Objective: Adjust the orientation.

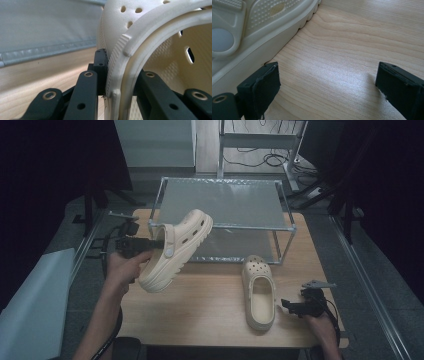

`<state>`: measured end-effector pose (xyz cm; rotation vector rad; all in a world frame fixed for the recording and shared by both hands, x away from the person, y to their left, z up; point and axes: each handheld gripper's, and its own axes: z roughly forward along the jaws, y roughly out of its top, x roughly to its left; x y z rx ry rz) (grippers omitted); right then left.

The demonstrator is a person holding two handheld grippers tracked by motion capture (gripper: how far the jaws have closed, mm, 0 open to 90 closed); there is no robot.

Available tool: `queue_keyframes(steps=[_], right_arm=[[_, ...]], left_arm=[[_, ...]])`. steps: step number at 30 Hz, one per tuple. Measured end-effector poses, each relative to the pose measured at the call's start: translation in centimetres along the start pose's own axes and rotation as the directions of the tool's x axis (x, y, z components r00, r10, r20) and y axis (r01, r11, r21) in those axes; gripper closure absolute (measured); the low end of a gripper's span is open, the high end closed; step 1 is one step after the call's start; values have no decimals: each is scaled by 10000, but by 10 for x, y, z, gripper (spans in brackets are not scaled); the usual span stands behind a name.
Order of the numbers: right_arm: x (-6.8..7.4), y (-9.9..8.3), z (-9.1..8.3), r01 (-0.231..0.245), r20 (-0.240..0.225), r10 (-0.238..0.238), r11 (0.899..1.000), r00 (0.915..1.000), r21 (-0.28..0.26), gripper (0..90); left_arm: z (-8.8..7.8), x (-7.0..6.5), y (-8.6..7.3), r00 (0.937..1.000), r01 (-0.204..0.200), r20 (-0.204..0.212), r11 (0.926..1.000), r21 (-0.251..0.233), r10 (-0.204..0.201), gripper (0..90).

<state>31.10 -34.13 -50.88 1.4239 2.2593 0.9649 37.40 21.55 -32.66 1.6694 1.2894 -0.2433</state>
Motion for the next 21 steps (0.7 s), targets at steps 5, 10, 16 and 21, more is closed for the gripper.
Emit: queue_keyframes(steps=[5, 10, 16, 21], right_arm=[[0, 0, 0, -5, 2, 5, 10000, 10000, 22, 54], [0, 0, 0, -16, -7, 16, 10000, 10000, 12, 54], [0, 0, 0, -65, 4, 65, 10000, 10000, -53, 55], [0, 0, 1, -71, 14, 72, 9999, 10000, -74, 57]], left_arm=[[2, -2, 14, 10000, 81, 11, 9998, -173, -80, 763], [6, -4, 28, 9998, 175, -101, 9993, -320, -179, 763], [12, -4, 44, 9988, 414, -247, 9975, -575, -429, 761], [18, -2, 55, 9973, 698, -179, 9940, -848, -715, 760]])
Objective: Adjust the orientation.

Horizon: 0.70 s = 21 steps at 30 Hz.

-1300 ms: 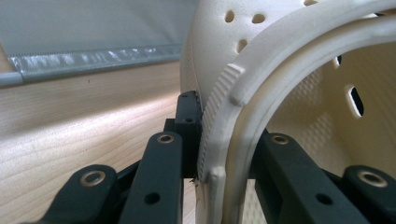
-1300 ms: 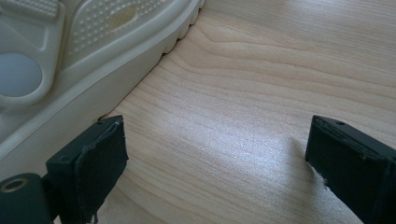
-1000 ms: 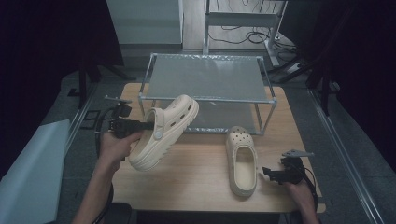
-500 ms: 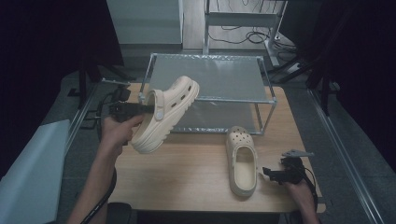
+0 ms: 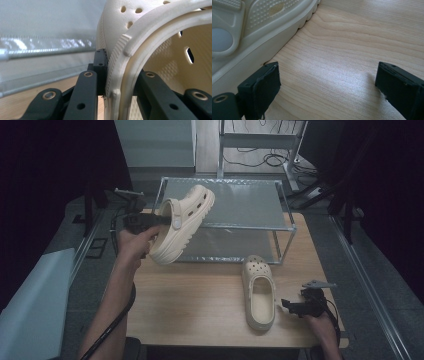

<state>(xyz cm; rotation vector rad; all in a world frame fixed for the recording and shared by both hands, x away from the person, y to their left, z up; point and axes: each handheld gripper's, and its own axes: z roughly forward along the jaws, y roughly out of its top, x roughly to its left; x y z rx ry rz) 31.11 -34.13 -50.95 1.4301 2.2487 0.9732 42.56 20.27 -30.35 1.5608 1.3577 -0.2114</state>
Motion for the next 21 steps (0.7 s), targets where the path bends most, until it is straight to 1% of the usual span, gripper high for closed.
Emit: queue_keyframes(steps=[6, 9, 12, 14, 17, 21], right_arm=[[0, 0, 0, 9, -14, -9, 10000, 10000, 2, 57], [0, 0, 0, -10, -26, 10, 10000, 10000, -1, 58], [0, 0, 0, 5, -41, -5, 10000, 10000, -13, 59], [0, 0, 0, 5, -55, -5, 10000, 10000, -19, 59], [-1, 0, 0, 10, -48, -10, 10000, 10000, -59, 60], [-1, 0, -1, -114, -50, 114, 9999, 9999, -64, 61]], left_arm=[[10, 4, 12, 9983, 571, 114, 9979, -298, -568, 761], [16, 6, 17, 9979, 650, 45, 9966, -503, -648, 760], [23, 6, 22, 9963, 852, -11, 9941, -677, -855, 761], [27, 7, 25, 9955, 940, -29, 9932, -690, -944, 761], [33, 6, 30, 9942, 1053, -125, 9908, -848, -1068, 761], [38, 6, 37, 9915, 1221, -297, 9852, -1206, -1265, 760]])
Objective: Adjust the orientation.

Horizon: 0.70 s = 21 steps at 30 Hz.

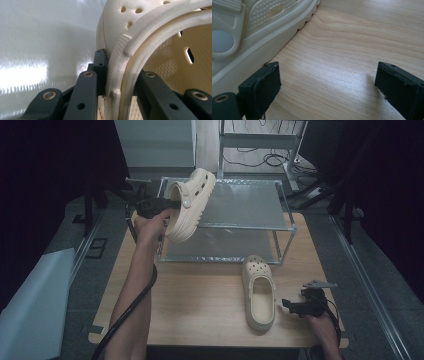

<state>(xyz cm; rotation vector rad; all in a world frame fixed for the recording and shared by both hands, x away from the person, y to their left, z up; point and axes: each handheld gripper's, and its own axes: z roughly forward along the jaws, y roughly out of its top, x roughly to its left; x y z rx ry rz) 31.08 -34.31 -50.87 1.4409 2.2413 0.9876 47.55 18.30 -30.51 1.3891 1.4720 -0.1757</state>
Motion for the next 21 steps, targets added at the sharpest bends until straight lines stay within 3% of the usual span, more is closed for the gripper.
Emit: queue_keyframes(steps=[9, 18, 21], right_arm=[[0, 0, 0, 69, -32, -69, 10000, 10000, -40, 61], [0, 0, -1, 55, -36, -55, 10000, 10000, -54, 62], [-1, 0, -1, 54, -47, -54, 10000, 10000, -69, 63]], left_arm=[[16, -1, 13, 9983, 263, -497, 9961, -837, -305, 760], [37, 12, 19, 9937, 798, -680, 9880, -1322, -894, 759], [46, 14, 20, 9928, 817, -757, 9872, -1370, -927, 759]])
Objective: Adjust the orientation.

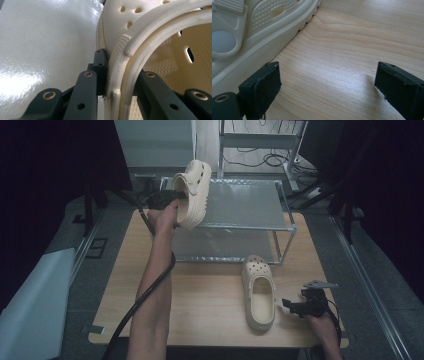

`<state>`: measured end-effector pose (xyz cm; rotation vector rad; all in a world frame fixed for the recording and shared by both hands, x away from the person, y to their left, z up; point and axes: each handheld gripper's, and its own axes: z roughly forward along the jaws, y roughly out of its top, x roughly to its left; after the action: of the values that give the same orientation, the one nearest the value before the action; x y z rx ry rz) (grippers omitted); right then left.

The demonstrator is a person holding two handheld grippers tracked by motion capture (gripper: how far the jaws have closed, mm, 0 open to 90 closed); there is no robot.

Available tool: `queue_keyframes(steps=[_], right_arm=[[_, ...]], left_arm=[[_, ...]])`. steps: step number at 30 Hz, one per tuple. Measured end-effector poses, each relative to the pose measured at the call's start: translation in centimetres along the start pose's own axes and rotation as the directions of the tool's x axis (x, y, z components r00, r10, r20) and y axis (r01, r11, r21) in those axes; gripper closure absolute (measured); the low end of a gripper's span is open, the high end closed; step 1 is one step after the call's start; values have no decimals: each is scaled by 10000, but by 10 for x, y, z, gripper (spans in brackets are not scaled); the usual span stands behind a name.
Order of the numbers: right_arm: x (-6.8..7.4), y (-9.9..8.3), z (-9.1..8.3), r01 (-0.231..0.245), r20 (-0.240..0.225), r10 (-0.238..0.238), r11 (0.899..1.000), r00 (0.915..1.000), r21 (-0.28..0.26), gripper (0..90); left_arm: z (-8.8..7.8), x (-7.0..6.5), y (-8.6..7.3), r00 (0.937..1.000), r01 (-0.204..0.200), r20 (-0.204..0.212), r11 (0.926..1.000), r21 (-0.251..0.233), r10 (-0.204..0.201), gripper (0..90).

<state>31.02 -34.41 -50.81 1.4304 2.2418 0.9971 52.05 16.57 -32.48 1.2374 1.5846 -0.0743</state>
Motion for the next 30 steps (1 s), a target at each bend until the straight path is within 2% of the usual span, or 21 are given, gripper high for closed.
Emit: queue_keyframes(steps=[7, 12, 18, 24, 27, 30], right_arm=[[-1, 0, -1, -11, 7, 11, 10000, 10000, -10, 65], [-1, 0, -1, -34, -14, 34, 10000, 10000, 0, 65], [-2, -1, 0, 2, -32, -2, 10000, 10000, 38, 73], [-1, -1, 0, 13, -22, -12, 10000, 10000, 44, 75], [-1, -1, 0, 22, -23, -22, 10000, 10000, 42, 75], [-1, -1, 0, 46, -41, -46, 10000, 10000, 64, 77]], left_arm=[[17, -1, 4, 9999, 4, -152, 9999, -163, -6, 760], [20, -5, 9, 9971, -369, -680, 9988, -321, 347, 759], [21, -4, 12, 9921, -435, -1191, 9984, -373, 388, 738], [26, -10, 10, 9907, -597, -1249, 9973, -419, 541, 688], [29, -12, 9, 9935, -583, -999, 9975, -394, 541, 616], [31, -14, 7, 9934, -635, -982, 9970, -447, 589, 578]])
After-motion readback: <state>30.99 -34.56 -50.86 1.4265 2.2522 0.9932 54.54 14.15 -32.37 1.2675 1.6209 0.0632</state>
